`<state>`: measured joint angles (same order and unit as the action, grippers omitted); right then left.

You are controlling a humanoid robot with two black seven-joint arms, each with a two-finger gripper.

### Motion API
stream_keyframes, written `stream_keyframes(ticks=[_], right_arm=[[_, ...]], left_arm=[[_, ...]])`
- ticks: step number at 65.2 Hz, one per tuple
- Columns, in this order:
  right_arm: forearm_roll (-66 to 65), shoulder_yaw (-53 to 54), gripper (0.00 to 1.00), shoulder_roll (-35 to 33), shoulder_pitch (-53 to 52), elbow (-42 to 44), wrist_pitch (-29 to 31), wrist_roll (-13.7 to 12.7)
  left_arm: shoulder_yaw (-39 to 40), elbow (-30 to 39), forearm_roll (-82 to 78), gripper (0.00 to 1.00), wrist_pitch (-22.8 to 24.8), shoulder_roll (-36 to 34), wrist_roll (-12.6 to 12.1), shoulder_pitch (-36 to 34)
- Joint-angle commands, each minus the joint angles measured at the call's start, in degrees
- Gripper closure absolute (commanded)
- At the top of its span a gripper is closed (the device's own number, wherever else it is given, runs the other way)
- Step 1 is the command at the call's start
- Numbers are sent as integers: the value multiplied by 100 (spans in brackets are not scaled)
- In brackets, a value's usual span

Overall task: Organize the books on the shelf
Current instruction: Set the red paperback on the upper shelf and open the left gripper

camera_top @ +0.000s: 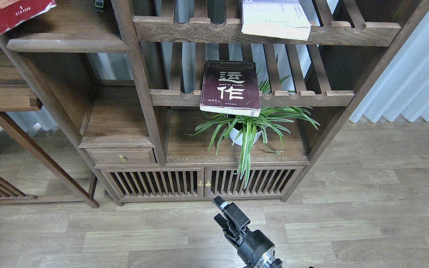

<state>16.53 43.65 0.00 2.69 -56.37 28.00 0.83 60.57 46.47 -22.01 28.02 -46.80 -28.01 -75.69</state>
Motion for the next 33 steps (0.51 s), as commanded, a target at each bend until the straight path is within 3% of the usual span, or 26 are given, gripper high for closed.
stream_keyframes(ticks=[1,10,23,33], right_arm=[[0,-15,1,0,-22,-5,0,5],[0,3,1,0,-137,4,0,14],[52,3,1,0,-313,-75,0,22],[52,3,1,0,-339,-76,0,22]], left_arm=[[-431,-621,-259,94,-2,206,1,-656],[-739,-1210,-268,94,-2,610,1,-1114],[-801,-1703,-303,94,-2,1085,1,-1202],[-819,-1879,-488,94,-2,1323,331,-1220]])
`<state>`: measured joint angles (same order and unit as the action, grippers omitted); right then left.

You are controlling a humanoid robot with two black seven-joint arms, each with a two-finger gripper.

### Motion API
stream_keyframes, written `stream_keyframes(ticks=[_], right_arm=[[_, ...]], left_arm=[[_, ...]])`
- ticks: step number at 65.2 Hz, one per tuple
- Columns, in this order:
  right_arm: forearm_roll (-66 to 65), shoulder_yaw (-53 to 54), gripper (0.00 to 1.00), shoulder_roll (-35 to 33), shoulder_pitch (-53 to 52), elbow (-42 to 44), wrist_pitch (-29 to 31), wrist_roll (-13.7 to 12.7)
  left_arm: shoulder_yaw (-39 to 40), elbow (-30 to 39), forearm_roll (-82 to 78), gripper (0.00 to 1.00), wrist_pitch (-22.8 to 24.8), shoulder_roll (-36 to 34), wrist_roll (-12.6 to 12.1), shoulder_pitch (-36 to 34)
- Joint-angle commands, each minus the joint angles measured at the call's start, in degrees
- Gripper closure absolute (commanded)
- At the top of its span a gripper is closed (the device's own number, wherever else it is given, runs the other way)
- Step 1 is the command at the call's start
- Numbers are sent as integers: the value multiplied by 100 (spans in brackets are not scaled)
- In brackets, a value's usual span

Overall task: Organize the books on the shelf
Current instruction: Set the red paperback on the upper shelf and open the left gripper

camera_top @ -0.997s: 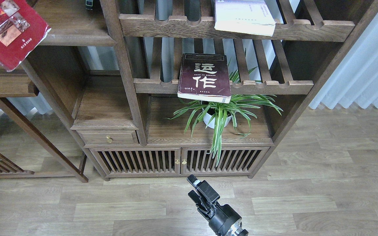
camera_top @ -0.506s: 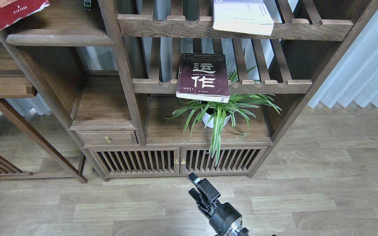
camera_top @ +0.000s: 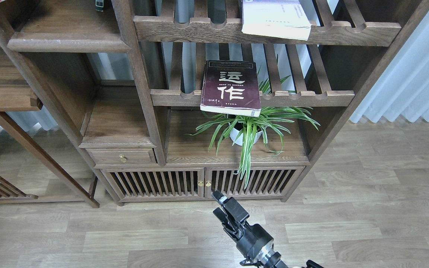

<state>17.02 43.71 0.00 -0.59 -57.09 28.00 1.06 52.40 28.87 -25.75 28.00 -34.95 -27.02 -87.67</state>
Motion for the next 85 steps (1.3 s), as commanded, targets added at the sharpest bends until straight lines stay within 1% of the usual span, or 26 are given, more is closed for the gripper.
stream_keyframes(ticks=[1,10,13,15,16,17,18,19,20,21,25,28,40,52,59,70,85], right_arm=[[3,-3,1,0,-11,-4,0,0],[12,6,1,0,-11,-12,0,0],[47,-3,1,0,-11,-12,0,0],[55,6,1,0,-11,-12,0,0],[99,6,1,0,-11,-12,0,8],[126,6,1,0,-11,-12,0,9],[135,6,1,0,-11,-12,0,9],[152,6,1,0,-20,-12,0,26],[161,6,1,0,-11,-12,0,35],[170,15,1,0,-20,-21,0,61],[170,6,1,0,-55,-39,0,105],[170,6,1,0,-64,-56,0,132],[170,6,1,0,-64,-171,0,132],[179,6,1,0,-64,-267,0,140],[179,6,1,0,-55,-285,0,140],[179,6,1,0,-64,-285,0,140],[187,24,1,0,-55,-285,0,140]], left_arm=[[-2,-127,-150,94,0,146,276,-22],[42,-215,-457,94,0,155,540,-22],[77,-329,-589,94,0,181,820,4],[77,-390,-607,94,0,216,961,4],[95,-521,-607,93,0,312,1318,31],[95,-592,-607,93,0,357,1513,40],[104,-619,-598,93,0,375,1559,40],[104,-663,-590,93,0,410,1699,48],[104,-689,-555,93,0,427,1761,48],[112,-751,-528,93,0,480,1909,48],[139,-961,-475,93,0,612,2174,57],[139,-1119,-414,93,0,717,2297,66],[95,-1612,-150,93,0,1113,2368,84],[42,-2104,-150,93,0,1342,2614,31],[7,-2184,-150,93,0,1386,2684,31],[-90,-2316,-150,93,0,1394,2711,40],[-661,-2228,-273,89,0,1421,2693,48]])
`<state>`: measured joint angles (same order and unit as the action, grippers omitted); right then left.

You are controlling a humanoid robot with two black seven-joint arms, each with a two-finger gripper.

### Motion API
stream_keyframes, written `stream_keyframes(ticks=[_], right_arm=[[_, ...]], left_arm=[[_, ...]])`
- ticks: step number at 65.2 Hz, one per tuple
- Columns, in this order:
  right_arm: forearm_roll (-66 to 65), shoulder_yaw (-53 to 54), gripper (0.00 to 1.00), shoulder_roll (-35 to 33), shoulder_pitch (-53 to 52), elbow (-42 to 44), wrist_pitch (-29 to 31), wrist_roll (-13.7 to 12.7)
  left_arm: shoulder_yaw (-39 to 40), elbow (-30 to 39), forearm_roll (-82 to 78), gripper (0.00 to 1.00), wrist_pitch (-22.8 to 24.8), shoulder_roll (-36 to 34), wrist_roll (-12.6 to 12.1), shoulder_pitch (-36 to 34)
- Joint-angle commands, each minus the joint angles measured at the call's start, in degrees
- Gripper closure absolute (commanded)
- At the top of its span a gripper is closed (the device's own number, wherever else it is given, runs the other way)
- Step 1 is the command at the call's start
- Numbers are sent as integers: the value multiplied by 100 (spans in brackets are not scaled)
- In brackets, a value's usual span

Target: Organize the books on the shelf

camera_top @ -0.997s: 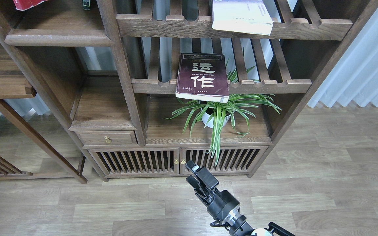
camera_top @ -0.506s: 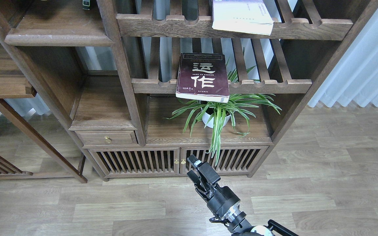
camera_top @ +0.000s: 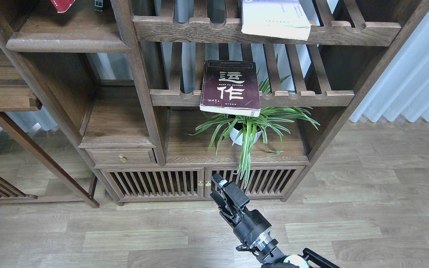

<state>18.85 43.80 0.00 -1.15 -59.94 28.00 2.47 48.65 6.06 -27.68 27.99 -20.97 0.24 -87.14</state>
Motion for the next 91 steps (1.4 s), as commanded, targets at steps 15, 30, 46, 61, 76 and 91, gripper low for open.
stream_keyframes(ticks=[15,30,46,61,76,91], right_arm=[[22,243,1,0,54,0,0,0],[22,278,1,0,80,0,0,0],[49,287,1,0,80,0,0,0],[57,296,1,0,89,0,0,43],[66,340,1,0,80,17,0,131],[110,630,1,0,89,184,0,175]], left_arm=[[-453,123,-431,89,1,85,-41,-13],[-488,132,-431,66,1,155,-59,-5],[-488,281,-431,42,1,164,-50,4],[-497,712,-431,33,1,85,-24,13],[-418,1344,-422,31,1,-249,-32,4],[-418,3127,-37,5,1,-1602,-463,689]])
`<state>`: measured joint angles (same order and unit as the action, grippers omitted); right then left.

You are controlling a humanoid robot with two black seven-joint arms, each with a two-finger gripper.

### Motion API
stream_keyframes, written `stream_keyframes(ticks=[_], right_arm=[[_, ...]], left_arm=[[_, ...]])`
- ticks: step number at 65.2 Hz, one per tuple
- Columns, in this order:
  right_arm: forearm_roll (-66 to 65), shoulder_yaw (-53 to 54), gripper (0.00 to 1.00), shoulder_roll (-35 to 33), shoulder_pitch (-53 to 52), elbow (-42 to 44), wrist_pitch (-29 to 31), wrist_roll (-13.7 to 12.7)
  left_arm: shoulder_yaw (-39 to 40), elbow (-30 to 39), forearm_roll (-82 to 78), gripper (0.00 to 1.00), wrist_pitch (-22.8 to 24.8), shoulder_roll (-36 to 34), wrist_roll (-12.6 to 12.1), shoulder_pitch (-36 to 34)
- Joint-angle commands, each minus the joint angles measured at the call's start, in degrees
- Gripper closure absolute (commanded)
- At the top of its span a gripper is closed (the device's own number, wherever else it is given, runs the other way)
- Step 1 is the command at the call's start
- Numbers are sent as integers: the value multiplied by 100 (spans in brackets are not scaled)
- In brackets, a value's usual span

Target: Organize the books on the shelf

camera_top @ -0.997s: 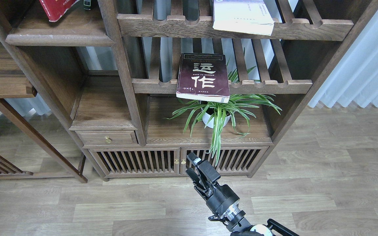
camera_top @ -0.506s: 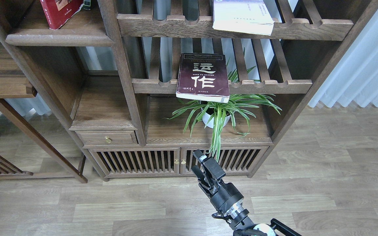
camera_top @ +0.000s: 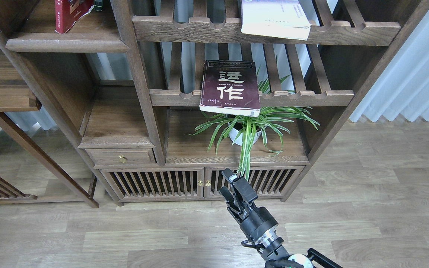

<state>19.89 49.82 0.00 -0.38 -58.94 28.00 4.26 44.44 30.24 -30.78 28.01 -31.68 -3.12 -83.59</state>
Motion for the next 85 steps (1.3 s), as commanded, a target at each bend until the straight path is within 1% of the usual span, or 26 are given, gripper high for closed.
stream_keyframes(ticks=[1,10,13,14,17,21,25,30,34,35,39,52,61,71,74,75,77,79,83,84,85], right_arm=[[6,19,1,0,11,84,0,-4],[6,-16,1,0,-6,102,0,-40],[24,28,1,0,-24,102,0,-40],[33,28,1,0,-24,102,0,-40],[41,19,1,0,-24,102,0,-48],[33,-42,1,0,-24,102,0,-66],[24,-42,1,0,-50,41,0,-75],[6,19,1,0,-85,-100,0,-84],[24,80,1,0,-190,-364,0,-84],[24,211,1,0,-304,-608,0,-84],[24,466,1,0,-436,-890,0,-84],[24,775,1,0,-867,-1726,0,-92],[15,828,1,0,-1280,-1841,0,-92],[15,1012,1,0,-1755,-1832,0,-92],[15,1056,1,0,-1852,-1823,-320,-84],[15,1082,1,0,-1887,-1814,-565,-84],[15,1109,1,0,-1913,-1806,-803,-84],[15,1161,1,0,-1948,-1805,-1181,-49],[-2,1197,1,0,-2027,-1753,-1525,-31],[-11,1214,1,0,-2202,-1587,-1656,-13],[-11,1223,1,0,-2238,-1542,-1657,-13]], left_arm=[[3,816,327,5,-1,-593,-136,387],[3,1897,810,5,-1,-1375,-136,1020],[29,2432,1100,4,-1,-1726,-83,1353],[47,2539,1170,4,-1,-1788,-83,1424],[152,3153,1556,3,-1,-2113,-83,1793],[293,3760,1970,2,-207,-2473,-83,2171],[433,4208,2286,2,-252,-2737,-83,2522],[583,4534,2454,2,-243,-2896,-83,2848],[732,4632,2481,2,-208,-2931,-83,3094],[846,4649,2481,2,-138,-2931,-92,3304],[935,4640,2481,2,-6,-2931,-110,3586],[1225,4597,2454,2,-1,-2905,-154,4237],[1348,4421,2437,2,-1,-2765,-285,4659],[1893,4236,2428,2,-1,-2466,-338,5309],[2051,4236,2419,2,-1,-2343,-338,5485],[2147,4236,2410,2,-1,-2256,-338,5581],[2226,4236,2393,2,-1,-2176,-347,5669],[2367,4236,2340,2,-1,-2053,-347,5828],[2560,4236,2226,2,-1,-1903,-365,5995],[2744,4236,2104,2,-1,-1712,-425,6126],[2763,4236,2094,2,-1,-1684,-426,6153]])
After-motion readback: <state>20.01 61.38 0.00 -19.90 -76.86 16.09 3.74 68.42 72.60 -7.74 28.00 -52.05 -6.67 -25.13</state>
